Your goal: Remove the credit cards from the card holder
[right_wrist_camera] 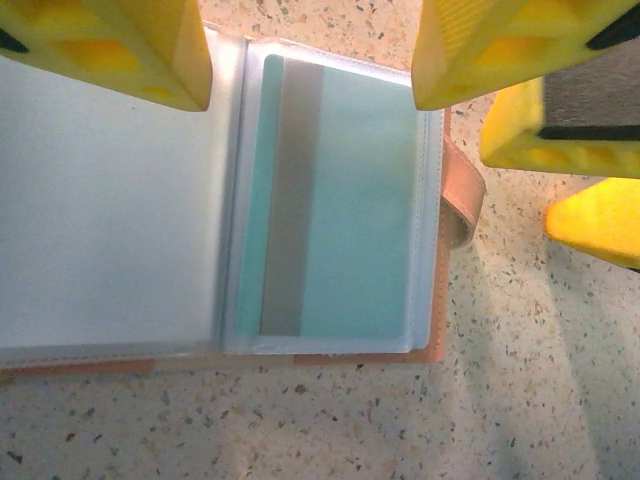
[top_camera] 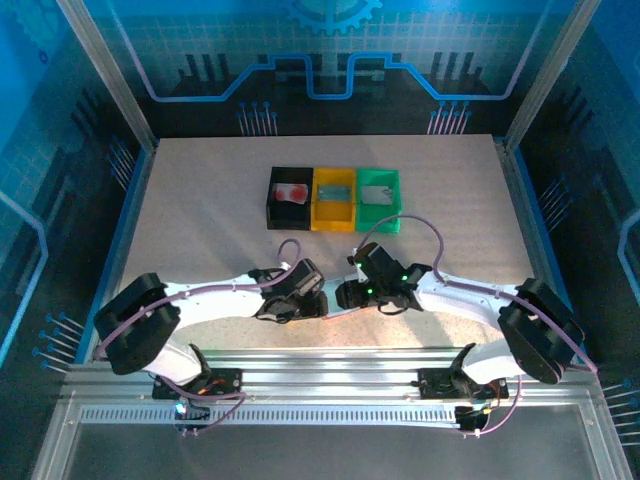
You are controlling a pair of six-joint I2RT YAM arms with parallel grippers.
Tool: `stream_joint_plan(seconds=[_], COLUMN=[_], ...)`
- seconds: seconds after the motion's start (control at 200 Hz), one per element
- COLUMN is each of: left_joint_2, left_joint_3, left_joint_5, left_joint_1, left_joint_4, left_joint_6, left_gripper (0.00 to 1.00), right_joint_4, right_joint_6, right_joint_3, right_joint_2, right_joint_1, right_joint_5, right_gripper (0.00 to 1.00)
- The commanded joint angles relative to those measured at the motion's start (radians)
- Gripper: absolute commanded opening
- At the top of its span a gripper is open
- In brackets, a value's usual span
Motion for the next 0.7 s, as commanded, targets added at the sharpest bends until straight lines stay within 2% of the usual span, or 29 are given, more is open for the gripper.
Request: stream_joint_plan(seconds=[0.0,0.38,0.695], left_joint_2=[-0.076,-0.253,-0.284], left_joint_3=[-0.039,-0.138,-0.169], left_joint_5=[-0.062,-0.105,-0.094], left_joint_1=[-0.005,0.018,0.022], left_joint_4=[0.016,-0.06,-0.061], left_joint_6=[-0.014,-0.044,-0.047], left_gripper=[0.73,0.73,0.73], right_joint_4=[-0.036,-0.119,-0.148], right_joint_6=[0.022,0.035,0.037], right_joint_3=[0.04,0.14,0.181], right_joint_2=[0.03,0.163,0.226], right_joint_1=[0.044,0.132,0.175], right_joint_5=[0.063,0.227,0.266], right_gripper=[0.59,0.63,0.67])
